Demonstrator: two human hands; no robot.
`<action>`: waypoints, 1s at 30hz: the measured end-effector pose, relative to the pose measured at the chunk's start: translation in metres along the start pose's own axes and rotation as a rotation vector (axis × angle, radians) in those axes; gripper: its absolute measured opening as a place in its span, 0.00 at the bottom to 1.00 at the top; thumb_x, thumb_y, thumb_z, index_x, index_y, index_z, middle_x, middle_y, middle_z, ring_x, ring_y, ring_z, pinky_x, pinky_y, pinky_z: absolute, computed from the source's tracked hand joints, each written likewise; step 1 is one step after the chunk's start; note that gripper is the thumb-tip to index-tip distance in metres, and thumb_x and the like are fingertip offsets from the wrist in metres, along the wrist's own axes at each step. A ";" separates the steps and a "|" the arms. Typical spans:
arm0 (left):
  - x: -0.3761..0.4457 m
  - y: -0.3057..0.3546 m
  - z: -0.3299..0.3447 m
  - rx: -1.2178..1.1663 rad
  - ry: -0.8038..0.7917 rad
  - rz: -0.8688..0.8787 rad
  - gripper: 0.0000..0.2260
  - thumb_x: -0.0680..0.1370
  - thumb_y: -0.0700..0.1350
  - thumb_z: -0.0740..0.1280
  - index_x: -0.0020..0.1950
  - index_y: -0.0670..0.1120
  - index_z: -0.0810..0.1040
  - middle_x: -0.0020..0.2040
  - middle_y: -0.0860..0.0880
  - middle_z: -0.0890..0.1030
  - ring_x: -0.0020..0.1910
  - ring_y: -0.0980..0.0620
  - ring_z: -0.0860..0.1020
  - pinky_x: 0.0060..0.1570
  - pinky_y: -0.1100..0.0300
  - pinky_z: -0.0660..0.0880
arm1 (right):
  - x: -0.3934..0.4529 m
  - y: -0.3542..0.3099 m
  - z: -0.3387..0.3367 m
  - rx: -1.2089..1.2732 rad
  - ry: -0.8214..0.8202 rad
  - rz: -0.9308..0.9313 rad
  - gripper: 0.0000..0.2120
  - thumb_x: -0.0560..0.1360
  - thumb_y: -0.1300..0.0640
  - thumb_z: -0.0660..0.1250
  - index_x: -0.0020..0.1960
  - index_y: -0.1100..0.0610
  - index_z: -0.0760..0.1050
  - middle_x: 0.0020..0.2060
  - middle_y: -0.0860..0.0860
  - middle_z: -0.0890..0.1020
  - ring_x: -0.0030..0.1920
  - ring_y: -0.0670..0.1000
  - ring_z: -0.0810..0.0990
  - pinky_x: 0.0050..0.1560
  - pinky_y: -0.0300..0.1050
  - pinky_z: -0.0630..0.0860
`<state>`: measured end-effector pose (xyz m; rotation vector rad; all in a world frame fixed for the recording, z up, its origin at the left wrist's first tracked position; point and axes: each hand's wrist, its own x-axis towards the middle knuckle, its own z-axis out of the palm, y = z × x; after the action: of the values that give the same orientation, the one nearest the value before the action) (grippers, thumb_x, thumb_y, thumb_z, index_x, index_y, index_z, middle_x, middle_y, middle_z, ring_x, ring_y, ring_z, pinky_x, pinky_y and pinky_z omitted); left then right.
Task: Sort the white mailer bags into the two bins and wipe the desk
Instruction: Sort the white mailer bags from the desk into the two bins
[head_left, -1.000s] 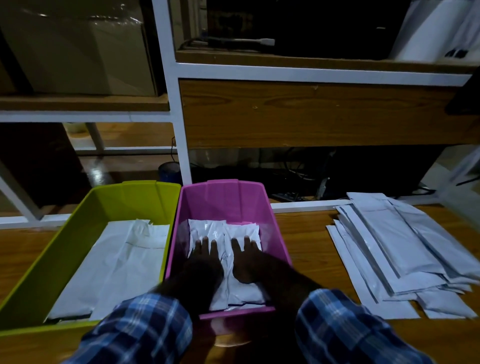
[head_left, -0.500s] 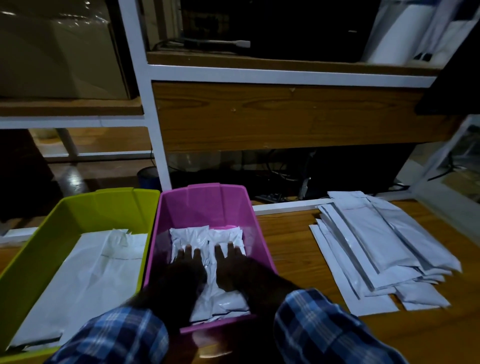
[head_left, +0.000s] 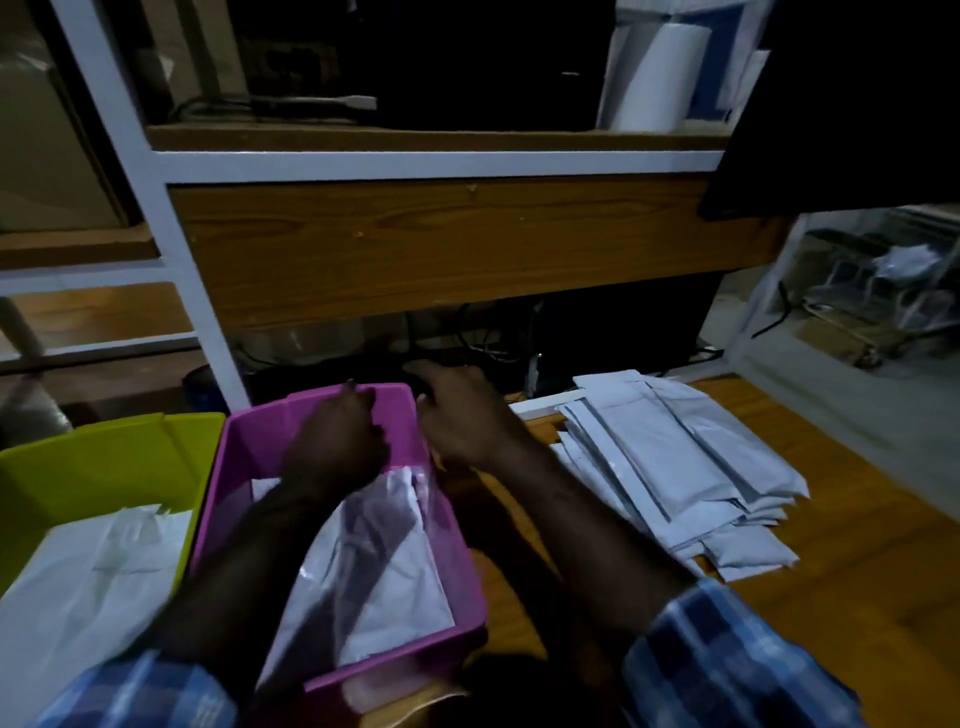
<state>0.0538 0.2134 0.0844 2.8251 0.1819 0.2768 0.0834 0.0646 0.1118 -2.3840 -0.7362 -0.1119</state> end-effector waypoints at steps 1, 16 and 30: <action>0.004 0.015 0.001 -0.042 0.044 0.030 0.19 0.74 0.41 0.69 0.64 0.39 0.74 0.66 0.38 0.73 0.59 0.38 0.76 0.56 0.50 0.73 | -0.003 0.010 -0.014 0.013 0.038 0.021 0.22 0.74 0.62 0.61 0.67 0.54 0.72 0.59 0.59 0.80 0.60 0.58 0.77 0.59 0.45 0.74; 0.024 0.242 0.119 -0.190 -0.071 0.197 0.32 0.77 0.54 0.64 0.77 0.45 0.58 0.76 0.42 0.59 0.74 0.42 0.60 0.71 0.49 0.62 | -0.059 0.238 -0.133 -0.195 0.222 0.339 0.16 0.77 0.55 0.63 0.64 0.54 0.75 0.61 0.56 0.79 0.63 0.59 0.75 0.60 0.45 0.70; 0.046 0.312 0.235 -0.140 -0.168 0.050 0.32 0.80 0.62 0.42 0.79 0.47 0.45 0.78 0.39 0.42 0.76 0.40 0.40 0.73 0.40 0.39 | -0.073 0.365 -0.122 -0.252 -0.034 0.393 0.23 0.81 0.47 0.53 0.72 0.55 0.66 0.68 0.61 0.72 0.68 0.62 0.70 0.68 0.54 0.67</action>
<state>0.1769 -0.1411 -0.0337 2.6996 0.0526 0.0592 0.2290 -0.2784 -0.0103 -2.7288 -0.2682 0.0012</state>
